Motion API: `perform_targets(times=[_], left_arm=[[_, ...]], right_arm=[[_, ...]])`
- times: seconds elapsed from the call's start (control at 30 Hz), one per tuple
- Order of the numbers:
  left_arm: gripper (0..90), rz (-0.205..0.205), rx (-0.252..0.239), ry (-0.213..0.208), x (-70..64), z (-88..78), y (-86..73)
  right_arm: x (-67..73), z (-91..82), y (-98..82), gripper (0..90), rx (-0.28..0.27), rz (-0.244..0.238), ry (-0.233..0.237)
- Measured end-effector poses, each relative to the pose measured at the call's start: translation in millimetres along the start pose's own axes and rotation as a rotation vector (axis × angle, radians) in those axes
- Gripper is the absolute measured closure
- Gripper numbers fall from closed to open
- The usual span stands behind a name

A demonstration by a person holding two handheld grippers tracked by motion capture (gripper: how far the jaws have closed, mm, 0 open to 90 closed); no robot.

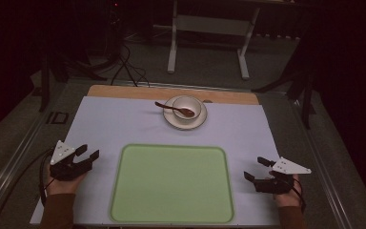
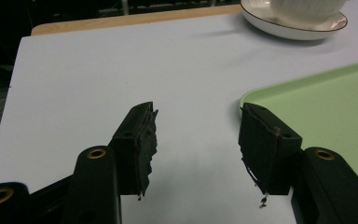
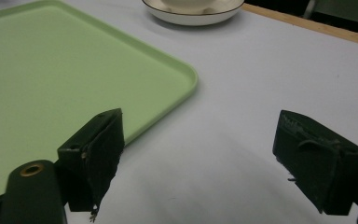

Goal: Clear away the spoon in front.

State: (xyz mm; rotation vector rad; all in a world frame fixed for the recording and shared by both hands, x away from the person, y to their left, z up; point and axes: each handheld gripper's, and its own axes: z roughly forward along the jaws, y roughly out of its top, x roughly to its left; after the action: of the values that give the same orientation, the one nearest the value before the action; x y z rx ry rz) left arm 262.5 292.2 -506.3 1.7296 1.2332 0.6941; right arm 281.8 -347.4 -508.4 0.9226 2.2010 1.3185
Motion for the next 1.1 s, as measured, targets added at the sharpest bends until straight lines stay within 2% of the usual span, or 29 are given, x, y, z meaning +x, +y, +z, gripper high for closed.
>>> perform_targets(times=[0.27, 0.5, 0.73, 0.97, 1.1], left_arm=[[45.5, -0.016, 0.001, 0.007, 2.5, 0.5, -0.1], [45.6, -0.011, 0.003, 0.01, 2.4, -0.4, 0.5], [45.3, -0.03, -0.002, 0.003, 2.6, 0.0, 5.8], [44.3, -0.009, -0.006, -0.022, -4.1, 0.7, 15.8], [43.9, -0.01, -0.016, -0.037, -7.2, 0.1, 20.5]], right_arm=[[0.4, -0.5, -0.1, 16.2, -0.004, -0.008, 0.016], [-0.1, -0.5, 0.2, 16.2, -0.007, -0.008, 0.015], [-0.4, -1.7, 0.2, 16.2, -0.013, -0.003, 0.013], [0.0, -1.5, 0.1, 16.2, -0.017, -0.005, 0.011], [-0.5, -2.8, 0.2, 16.2, -0.024, -0.003, 0.007]])
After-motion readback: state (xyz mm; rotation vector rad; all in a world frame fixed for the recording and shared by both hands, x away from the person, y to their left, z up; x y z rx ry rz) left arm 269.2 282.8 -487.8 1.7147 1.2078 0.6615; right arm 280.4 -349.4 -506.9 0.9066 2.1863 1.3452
